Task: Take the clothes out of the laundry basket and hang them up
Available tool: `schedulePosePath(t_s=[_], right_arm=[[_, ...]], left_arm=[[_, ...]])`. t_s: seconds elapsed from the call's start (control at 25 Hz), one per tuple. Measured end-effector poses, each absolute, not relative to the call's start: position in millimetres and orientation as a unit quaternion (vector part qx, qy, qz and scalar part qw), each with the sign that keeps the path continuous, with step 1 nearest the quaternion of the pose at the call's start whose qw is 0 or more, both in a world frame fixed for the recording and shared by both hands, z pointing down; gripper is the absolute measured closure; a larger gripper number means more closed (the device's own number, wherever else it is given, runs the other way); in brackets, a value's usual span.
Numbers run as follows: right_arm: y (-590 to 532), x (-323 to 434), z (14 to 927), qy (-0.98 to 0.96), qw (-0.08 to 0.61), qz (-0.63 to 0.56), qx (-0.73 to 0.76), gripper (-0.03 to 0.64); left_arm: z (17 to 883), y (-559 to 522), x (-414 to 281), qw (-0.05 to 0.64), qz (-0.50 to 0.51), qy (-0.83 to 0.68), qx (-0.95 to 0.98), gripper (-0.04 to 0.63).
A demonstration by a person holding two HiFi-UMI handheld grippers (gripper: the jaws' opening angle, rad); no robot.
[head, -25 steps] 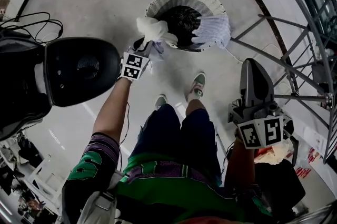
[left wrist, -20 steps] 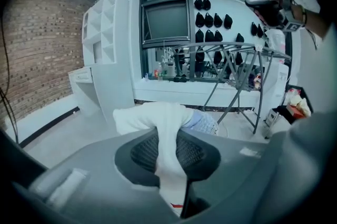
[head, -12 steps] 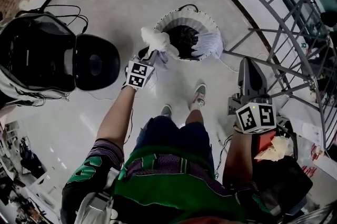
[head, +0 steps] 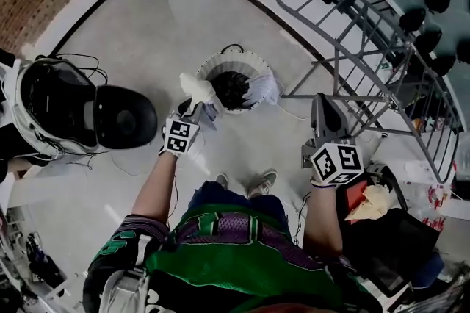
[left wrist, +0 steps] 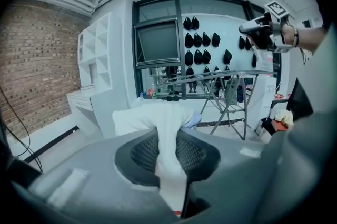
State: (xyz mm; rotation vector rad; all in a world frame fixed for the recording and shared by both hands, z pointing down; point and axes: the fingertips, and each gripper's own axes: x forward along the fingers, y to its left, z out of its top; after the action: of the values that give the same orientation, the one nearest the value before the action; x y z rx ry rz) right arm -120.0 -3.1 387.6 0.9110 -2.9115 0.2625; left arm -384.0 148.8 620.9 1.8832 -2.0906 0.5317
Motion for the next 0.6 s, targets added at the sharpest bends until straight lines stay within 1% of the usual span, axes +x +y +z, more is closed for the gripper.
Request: schedulePosePath(t_s=[0.28, 0.6], right_arm=[[-31.6, -53.6, 356.3, -0.944, 0.007, 0.082, 0.32, 0.617], [-67.5, 49.5, 303.7, -0.936, -0.038, 0.08, 0.34, 0.617]], left_arm=[[556.4, 99.1, -334.0, 0.098, 0.151, -0.721, 0.669, 0.52], [429.3, 27.0, -242.0, 0.016, 0.12, -0.704, 0.699, 0.52]])
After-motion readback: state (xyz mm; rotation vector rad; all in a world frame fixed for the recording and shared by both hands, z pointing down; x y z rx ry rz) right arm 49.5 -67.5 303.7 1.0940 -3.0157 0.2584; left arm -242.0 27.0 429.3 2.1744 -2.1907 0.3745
